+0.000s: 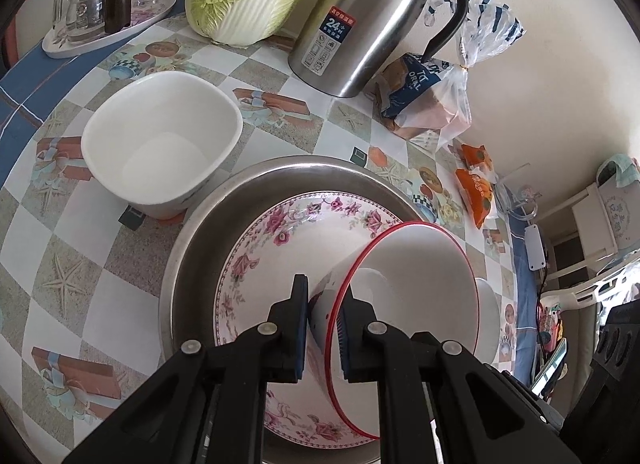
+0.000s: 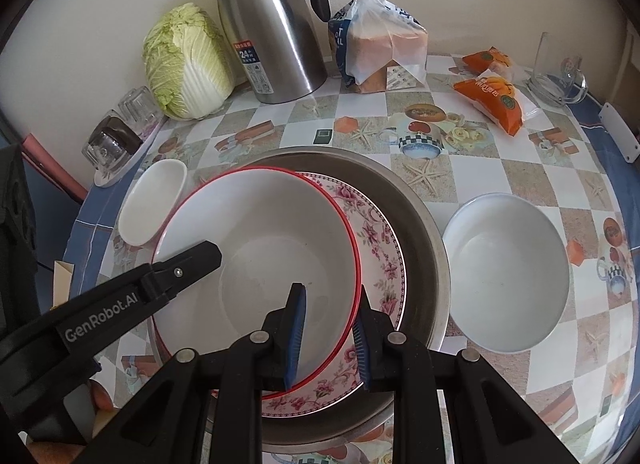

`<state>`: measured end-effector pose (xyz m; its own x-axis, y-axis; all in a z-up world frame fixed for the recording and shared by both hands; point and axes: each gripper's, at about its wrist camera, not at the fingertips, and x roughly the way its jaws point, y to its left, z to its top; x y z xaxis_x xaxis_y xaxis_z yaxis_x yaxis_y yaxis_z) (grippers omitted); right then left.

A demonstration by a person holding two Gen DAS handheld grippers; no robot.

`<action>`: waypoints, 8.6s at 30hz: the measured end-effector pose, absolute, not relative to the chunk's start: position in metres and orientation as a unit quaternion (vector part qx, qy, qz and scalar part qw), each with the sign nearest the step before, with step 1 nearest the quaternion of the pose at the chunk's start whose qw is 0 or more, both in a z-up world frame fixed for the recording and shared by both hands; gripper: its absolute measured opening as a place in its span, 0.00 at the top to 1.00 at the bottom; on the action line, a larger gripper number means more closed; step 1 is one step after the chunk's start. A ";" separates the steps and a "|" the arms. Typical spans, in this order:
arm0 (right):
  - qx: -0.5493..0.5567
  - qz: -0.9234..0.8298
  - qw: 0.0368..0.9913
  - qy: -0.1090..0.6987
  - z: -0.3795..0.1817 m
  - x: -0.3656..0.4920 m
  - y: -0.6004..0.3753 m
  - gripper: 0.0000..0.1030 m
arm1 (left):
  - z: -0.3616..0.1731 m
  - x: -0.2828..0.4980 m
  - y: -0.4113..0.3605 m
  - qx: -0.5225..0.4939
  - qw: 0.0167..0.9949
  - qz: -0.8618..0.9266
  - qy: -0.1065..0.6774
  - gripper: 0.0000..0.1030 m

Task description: Organize plates and bowls

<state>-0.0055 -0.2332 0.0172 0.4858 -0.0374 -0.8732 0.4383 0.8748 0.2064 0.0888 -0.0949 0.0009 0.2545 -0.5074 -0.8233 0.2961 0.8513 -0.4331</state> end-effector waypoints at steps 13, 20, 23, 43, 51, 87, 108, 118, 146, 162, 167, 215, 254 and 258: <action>0.205 -0.134 0.839 0.486 0.009 0.002 -0.230 0.76 | -0.004 0.094 -0.090 -0.110 0.784 -0.251 0.557 0.88; 0.212 -0.129 0.838 0.486 0.006 0.003 -0.232 0.76 | -0.006 0.096 -0.088 -0.120 0.780 -0.251 0.560 0.88; 0.212 -0.128 0.840 0.484 0.007 0.004 -0.232 0.76 | -0.007 0.097 -0.088 -0.121 0.779 -0.251 0.561 0.88; 0.217 -0.128 0.842 0.477 0.007 0.005 -0.236 0.76 | -0.007 0.100 -0.083 -0.136 0.774 -0.258 0.562 0.88; 0.200 -0.137 0.852 0.465 0.020 0.004 -0.234 0.77 | 0.008 0.098 -0.079 -0.121 0.784 -0.256 0.552 0.85; 0.131 -0.163 0.873 0.440 0.042 0.003 -0.219 0.04 | 0.019 0.117 -0.021 -0.080 0.842 -0.107 0.522 0.11; 0.122 -0.183 0.889 0.401 0.071 0.015 -0.202 0.00 | 0.007 0.155 0.020 -0.135 0.839 -0.076 0.522 0.10; 0.156 -0.136 0.880 0.427 0.083 0.061 -0.191 0.00 | -0.007 0.172 0.040 -0.164 0.827 -0.071 0.533 0.09; 0.103 -0.135 0.813 0.558 0.013 0.185 -0.159 0.56 | -0.043 0.211 0.061 -0.252 0.798 -0.086 0.540 0.09; 0.093 -0.107 0.817 0.559 0.002 0.198 -0.150 0.81 | -0.054 0.213 0.044 -0.246 0.790 -0.109 0.550 0.34; 0.084 -0.101 0.814 0.566 -0.005 0.202 -0.143 0.89 | -0.061 0.213 0.037 -0.253 0.777 -0.130 0.562 0.59; 0.210 -0.172 0.881 0.388 0.104 -0.001 -0.190 0.89 | 0.094 0.073 -0.059 -0.038 0.849 -0.283 0.445 0.81; 0.300 -0.167 0.858 0.383 0.063 -0.052 -0.248 0.87 | 0.076 0.046 -0.121 0.059 0.848 -0.250 0.463 0.81; 0.298 -0.161 0.857 0.389 0.059 -0.047 -0.244 0.87 | 0.073 0.050 -0.117 0.055 0.847 -0.245 0.469 0.81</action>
